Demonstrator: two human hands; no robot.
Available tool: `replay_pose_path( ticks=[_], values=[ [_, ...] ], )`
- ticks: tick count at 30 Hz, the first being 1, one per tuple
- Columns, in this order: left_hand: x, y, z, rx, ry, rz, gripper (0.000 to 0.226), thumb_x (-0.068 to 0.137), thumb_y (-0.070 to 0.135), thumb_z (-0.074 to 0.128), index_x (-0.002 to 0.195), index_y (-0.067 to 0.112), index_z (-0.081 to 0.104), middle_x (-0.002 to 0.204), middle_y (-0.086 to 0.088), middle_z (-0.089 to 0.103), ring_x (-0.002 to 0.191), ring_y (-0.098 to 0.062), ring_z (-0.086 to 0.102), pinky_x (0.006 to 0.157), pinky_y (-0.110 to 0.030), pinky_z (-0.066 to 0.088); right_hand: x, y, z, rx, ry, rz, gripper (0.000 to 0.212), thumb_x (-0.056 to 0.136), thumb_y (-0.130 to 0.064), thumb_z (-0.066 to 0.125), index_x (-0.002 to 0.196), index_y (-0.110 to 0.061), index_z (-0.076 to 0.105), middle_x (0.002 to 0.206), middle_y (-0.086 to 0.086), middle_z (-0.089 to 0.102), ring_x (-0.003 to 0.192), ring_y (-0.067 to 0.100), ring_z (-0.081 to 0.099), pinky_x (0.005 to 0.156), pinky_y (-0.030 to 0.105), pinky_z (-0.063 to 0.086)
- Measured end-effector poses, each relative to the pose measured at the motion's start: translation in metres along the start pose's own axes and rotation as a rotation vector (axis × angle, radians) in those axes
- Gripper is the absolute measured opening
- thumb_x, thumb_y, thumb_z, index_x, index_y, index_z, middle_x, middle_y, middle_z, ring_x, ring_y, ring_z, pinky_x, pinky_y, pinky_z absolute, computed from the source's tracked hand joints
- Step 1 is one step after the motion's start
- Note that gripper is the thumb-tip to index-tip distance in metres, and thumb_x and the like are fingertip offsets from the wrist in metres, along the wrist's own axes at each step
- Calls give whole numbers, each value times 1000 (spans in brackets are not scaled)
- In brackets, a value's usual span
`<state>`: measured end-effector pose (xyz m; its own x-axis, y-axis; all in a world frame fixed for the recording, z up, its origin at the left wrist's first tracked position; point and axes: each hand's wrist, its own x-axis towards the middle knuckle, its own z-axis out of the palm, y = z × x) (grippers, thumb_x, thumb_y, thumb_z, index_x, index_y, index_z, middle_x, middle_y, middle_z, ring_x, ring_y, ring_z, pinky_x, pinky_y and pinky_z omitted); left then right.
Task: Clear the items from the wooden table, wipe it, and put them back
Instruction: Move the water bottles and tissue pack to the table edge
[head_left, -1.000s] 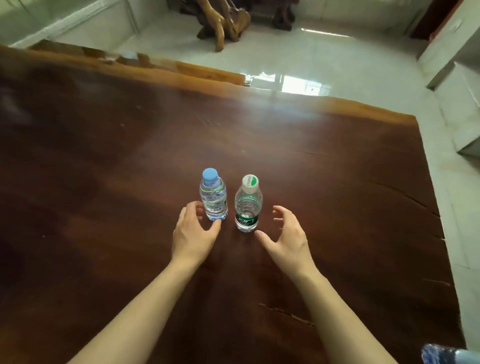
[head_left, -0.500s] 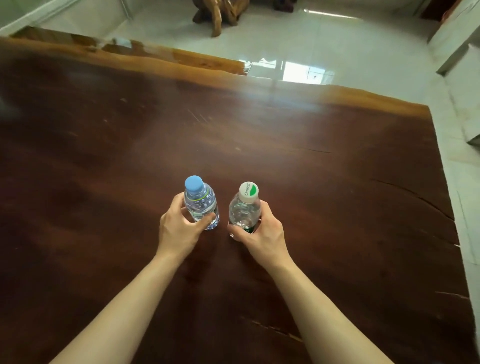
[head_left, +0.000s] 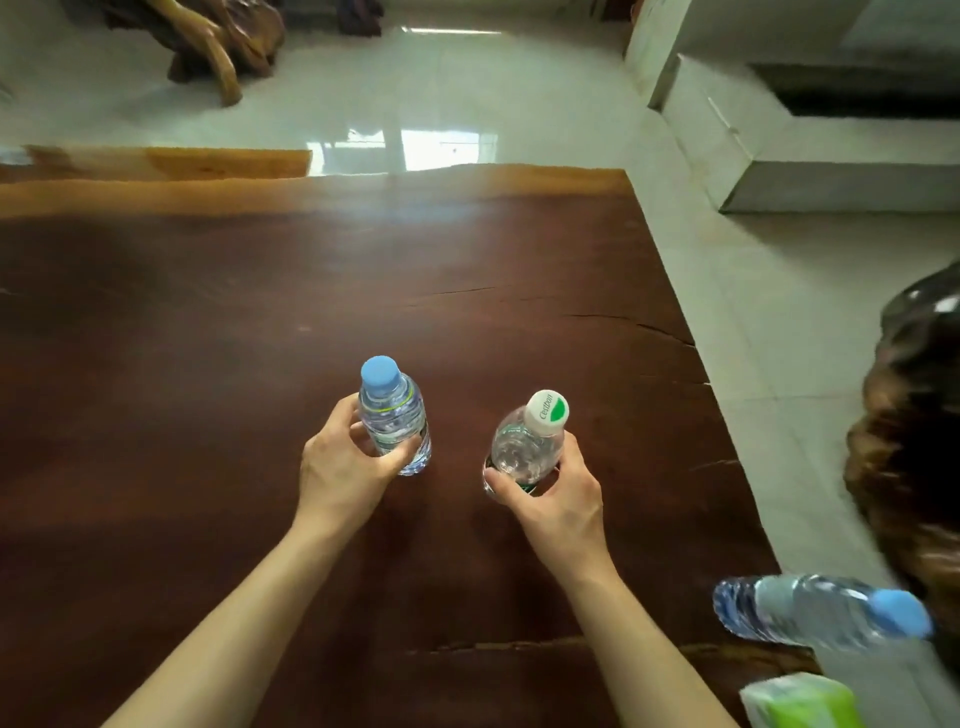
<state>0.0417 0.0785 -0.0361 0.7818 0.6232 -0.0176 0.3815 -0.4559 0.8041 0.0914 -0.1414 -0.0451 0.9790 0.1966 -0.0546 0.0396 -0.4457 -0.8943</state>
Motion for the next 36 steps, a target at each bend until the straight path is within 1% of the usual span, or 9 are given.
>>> replay_pose_path(
  ticks=[2, 5, 8, 12, 16, 20, 24, 31, 36],
  values=[
    [2, 21, 27, -41, -63, 34, 55, 65, 27, 91, 113, 26, 65, 94, 11, 76, 83, -3, 72, 85, -34, 59, -2, 12, -25, -7, 93, 47, 61, 68, -51, 84, 119, -41, 52, 109, -23, 66, 106, -8, 60, 83, 6, 47],
    [2, 53, 69, -88, -165, 95, 56, 66, 29, 91, 115, 26, 65, 98, 12, 76, 86, -1, 72, 87, -35, 60, -4, 31, -60, -12, 245, 110, 62, 70, -51, 85, 121, -39, 52, 112, -22, 65, 106, -6, 61, 85, 4, 46],
    [0, 83, 109, -159, -284, 152, 58, 67, 28, 91, 118, 26, 64, 98, 13, 76, 86, 3, 72, 88, -33, 60, -4, 48, -89, -5, 418, 156, 65, 72, -45, 87, 126, -27, 56, 116, -12, 67, 103, 1, 63, 88, 3, 44],
    [-4, 118, 159, -213, -412, 210, 59, 67, 26, 92, 119, 25, 64, 101, 11, 77, 89, -2, 73, 89, -35, 60, 0, 64, -114, 24, 629, 213, 63, 72, -33, 89, 126, -23, 58, 111, -13, 65, 98, -5, 57, 81, -8, 32],
    [-7, 144, 202, -207, -505, 263, 62, 68, 24, 92, 122, 24, 63, 103, 11, 76, 93, -3, 73, 90, -34, 60, 8, 78, -124, 73, 771, 299, 64, 74, -29, 87, 129, -15, 57, 121, -2, 68, 108, 14, 64, 89, 6, 39],
    [-9, 156, 232, -183, -554, 300, 63, 67, 23, 91, 123, 26, 62, 105, 16, 75, 95, -2, 72, 88, -30, 60, 14, 85, -126, 119, 842, 350, 66, 76, -28, 86, 133, -18, 54, 119, -9, 61, 105, 5, 55, 83, -9, 26],
    [-8, 160, 250, -160, -581, 313, 63, 67, 23, 91, 123, 25, 62, 104, 17, 74, 95, -1, 71, 88, -31, 60, 16, 92, -125, 134, 863, 399, 69, 76, -29, 85, 136, -17, 53, 131, 1, 64, 119, 16, 59, 89, -4, 26],
    [-2, 166, 267, -107, -621, 319, 62, 67, 22, 89, 123, 26, 62, 103, 14, 74, 95, -6, 72, 90, -35, 59, 13, 98, -125, 85, 846, 428, 75, 77, -28, 86, 140, -13, 50, 137, 5, 62, 126, 22, 58, 102, 19, 37],
    [-3, 164, 273, -72, -660, 308, 63, 68, 23, 88, 125, 24, 60, 107, 8, 75, 98, -10, 71, 92, -38, 58, 13, 96, -126, 56, 821, 433, 75, 77, -29, 86, 141, -13, 48, 137, 6, 62, 126, 22, 58, 98, 13, 33]
  ],
)
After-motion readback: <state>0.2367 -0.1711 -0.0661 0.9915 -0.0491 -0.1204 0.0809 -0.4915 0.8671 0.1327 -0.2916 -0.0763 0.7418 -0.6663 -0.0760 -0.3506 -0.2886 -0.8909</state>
